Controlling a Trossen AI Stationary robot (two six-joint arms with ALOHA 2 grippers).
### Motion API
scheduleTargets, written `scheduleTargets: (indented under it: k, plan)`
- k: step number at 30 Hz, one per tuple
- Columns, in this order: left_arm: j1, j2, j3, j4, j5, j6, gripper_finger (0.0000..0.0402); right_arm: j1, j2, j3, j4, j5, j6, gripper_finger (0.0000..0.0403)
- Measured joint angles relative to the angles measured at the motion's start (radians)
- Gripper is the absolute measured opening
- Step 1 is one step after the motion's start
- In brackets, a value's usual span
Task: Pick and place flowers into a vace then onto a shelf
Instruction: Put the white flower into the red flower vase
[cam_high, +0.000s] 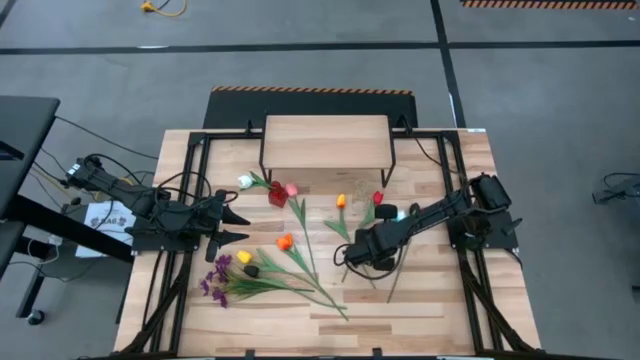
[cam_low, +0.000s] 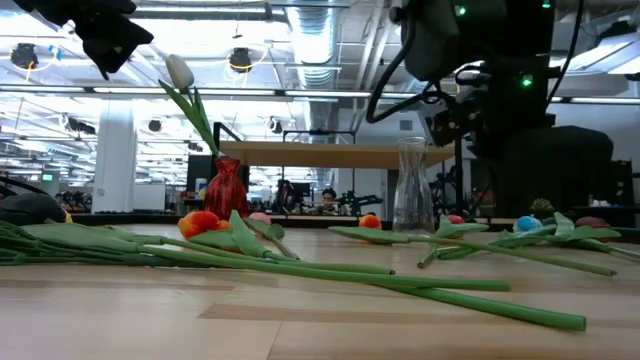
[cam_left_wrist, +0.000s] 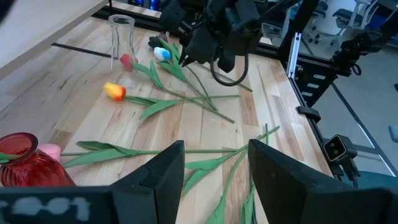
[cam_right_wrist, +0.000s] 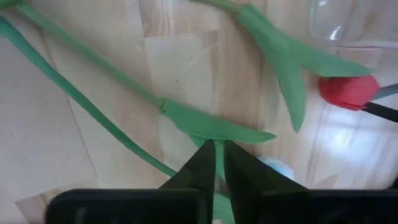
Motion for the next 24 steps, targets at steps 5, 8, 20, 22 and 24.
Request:
scheduleTargets:
  k: [5,8,20,22,24]
  plan:
    - [0.0,0.0,0.0,0.0,0.0,0.0,0.0167,-0.031,-0.001,-0.05,0.065,-0.044,-0.036,0.0079]
    - [0.0,0.0,0.0,0.0,0.001,0.0,0.0167,-0.048,-0.001,-0.094,0.128,-0.046,-0.068,0.0092]
    - [0.0,0.0,0.0,0.0,0.001,0.0,0.0167,-0.102,-0.019,-0.206,0.275,-0.087,-0.147,0.0063]
    - [0.0,0.0,0.0,0.0,0.001,0.0,0.0167,-0.102,-0.019,-0.207,0.278,-0.108,-0.156,0.0032]
    - [0.0,0.0,0.0,0.0,0.001,0.0,0.0167,-0.102,-0.019,-0.206,0.275,-0.116,-0.154,0.0012]
